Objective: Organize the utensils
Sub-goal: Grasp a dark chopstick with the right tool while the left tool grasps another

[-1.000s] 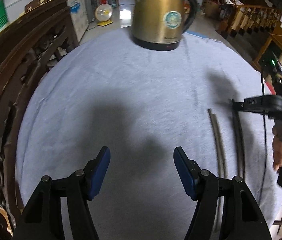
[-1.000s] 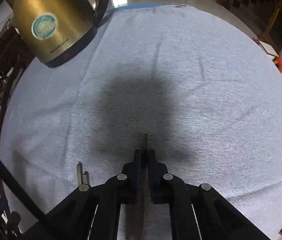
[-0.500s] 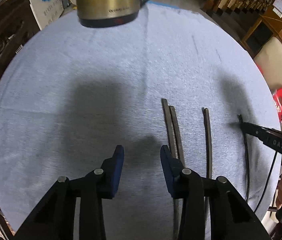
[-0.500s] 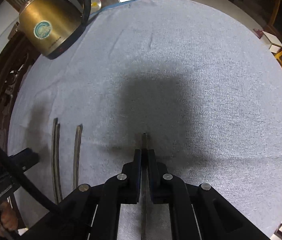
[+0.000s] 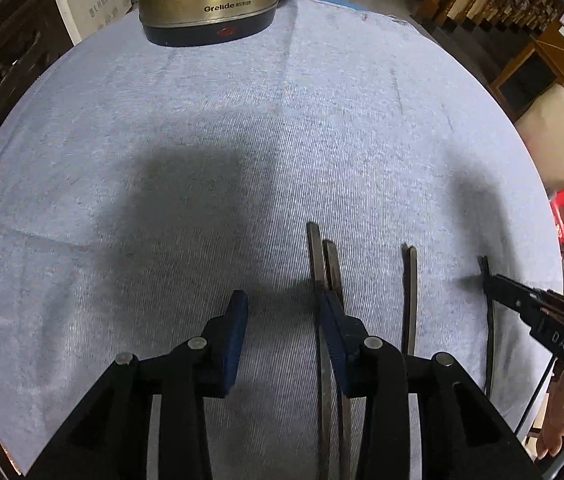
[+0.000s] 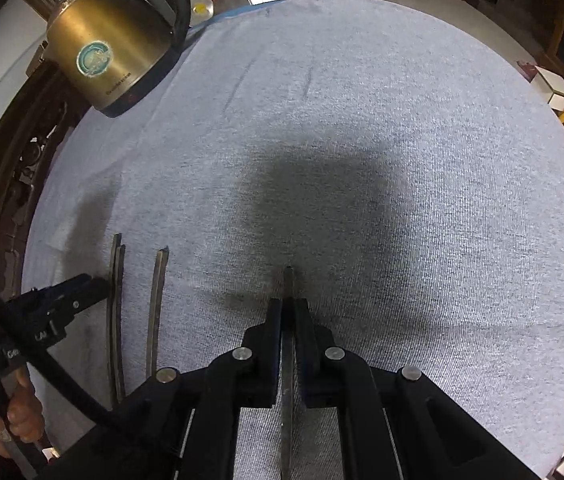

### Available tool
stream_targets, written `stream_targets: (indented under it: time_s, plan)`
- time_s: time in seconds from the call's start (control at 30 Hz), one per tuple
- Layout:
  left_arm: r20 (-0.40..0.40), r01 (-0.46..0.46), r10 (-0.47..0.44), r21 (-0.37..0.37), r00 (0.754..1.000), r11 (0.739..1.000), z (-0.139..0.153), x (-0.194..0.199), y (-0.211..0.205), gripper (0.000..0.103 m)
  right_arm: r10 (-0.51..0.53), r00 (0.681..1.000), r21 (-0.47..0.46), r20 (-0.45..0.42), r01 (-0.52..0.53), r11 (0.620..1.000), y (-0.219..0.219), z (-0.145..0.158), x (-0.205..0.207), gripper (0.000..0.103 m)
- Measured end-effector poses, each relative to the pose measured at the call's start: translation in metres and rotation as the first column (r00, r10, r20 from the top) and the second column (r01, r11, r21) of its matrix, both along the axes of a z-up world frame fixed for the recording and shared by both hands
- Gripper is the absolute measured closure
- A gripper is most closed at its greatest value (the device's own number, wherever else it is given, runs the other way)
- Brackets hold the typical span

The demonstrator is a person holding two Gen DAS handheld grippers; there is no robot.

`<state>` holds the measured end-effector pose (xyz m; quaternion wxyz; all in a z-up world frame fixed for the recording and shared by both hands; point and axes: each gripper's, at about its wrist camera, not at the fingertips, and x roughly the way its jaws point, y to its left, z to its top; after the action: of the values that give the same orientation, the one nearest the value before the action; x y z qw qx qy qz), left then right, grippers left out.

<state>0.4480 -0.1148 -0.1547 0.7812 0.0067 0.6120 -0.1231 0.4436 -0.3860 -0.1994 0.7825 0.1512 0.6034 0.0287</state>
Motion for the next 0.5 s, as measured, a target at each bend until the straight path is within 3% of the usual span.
stream_targets:
  time_s: [0.33, 0.5]
  plan:
    - [-0.006, -0.005, 0.005, 0.036, 1.000, 0.999, 0.003, 0.016, -0.017, 0.064, -0.005, 1.000, 0.010, 0.007, 0.005, 1.000, 0.005, -0.005, 0.006, 0.095]
    - [-0.008, 0.014, -0.013, 0.128, 1.000, 0.992, 0.002, 0.020, -0.034, 0.064, -0.015, 1.000, 0.023, 0.010, 0.014, 1.000, -0.001, -0.002, 0.001, 0.095]
